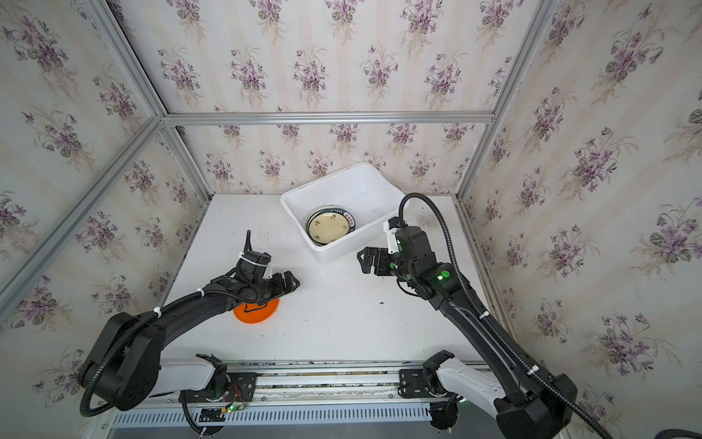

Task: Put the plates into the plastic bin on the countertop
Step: 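Withdraw the right gripper from the bin while the left gripper moves to the orange plate, then close the left gripper on the orange plate's edge nearest the robot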

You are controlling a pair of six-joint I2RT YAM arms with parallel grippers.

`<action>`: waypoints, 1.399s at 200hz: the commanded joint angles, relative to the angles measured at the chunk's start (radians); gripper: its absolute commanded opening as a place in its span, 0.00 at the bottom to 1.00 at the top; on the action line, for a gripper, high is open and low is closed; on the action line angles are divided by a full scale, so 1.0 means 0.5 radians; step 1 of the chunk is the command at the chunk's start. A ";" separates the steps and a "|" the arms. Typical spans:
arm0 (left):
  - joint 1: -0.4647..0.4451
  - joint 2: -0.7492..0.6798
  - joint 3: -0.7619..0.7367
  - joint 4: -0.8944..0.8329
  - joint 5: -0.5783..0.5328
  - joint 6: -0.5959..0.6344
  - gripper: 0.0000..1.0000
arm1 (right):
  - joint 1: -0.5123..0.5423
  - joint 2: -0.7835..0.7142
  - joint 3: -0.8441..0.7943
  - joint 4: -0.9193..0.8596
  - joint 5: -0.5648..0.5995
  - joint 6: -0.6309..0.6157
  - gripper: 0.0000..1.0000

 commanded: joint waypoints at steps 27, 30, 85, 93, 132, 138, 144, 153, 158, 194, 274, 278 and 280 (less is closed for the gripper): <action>0.123 -0.315 0.001 -0.360 -0.324 -0.046 0.99 | 0.000 -0.044 0.006 0.034 0.052 0.016 1.00; 0.144 -0.337 -0.004 -0.385 -0.336 -0.047 1.00 | 0.000 -0.045 0.004 0.035 0.051 0.014 1.00; 0.604 -0.640 -0.159 -0.636 -0.312 0.102 1.00 | 0.000 -0.091 -0.052 0.107 0.069 0.019 1.00; 0.642 -0.675 -0.184 -0.650 -0.324 0.101 1.00 | 0.000 -0.091 -0.052 0.106 0.068 0.016 1.00; 0.778 -0.770 -0.275 -0.645 -0.277 0.093 1.00 | 0.000 -0.086 -0.054 0.127 0.046 -0.010 1.00; 0.787 -0.766 -0.285 -0.635 -0.267 0.092 1.00 | 0.000 -0.088 -0.055 0.130 0.049 -0.016 1.00; 0.796 -0.761 -0.298 -0.622 -0.258 0.092 1.00 | 0.000 -0.091 -0.060 0.135 0.052 -0.022 0.99; 0.809 -0.745 -0.325 -0.592 -0.250 0.093 0.99 | 0.000 -0.097 -0.063 0.139 0.055 -0.034 0.99; 0.816 -0.734 -0.339 -0.570 -0.237 0.091 1.00 | 0.000 -0.101 -0.067 0.147 0.052 -0.039 0.99; 0.858 -0.647 -0.430 -0.383 -0.038 0.054 0.98 | 0.000 -0.135 -0.107 0.186 0.058 -0.034 0.99; 0.862 -0.495 -0.529 -0.194 -0.082 0.061 0.66 | 0.000 -0.184 -0.143 0.212 0.074 -0.003 0.99; 0.863 -0.478 -0.531 -0.182 -0.077 0.061 0.65 | 0.000 -0.183 -0.141 0.212 0.074 -0.003 0.99; 0.861 -0.472 -0.531 -0.177 -0.074 0.061 0.65 | 0.000 -0.183 -0.141 0.212 0.074 -0.003 0.99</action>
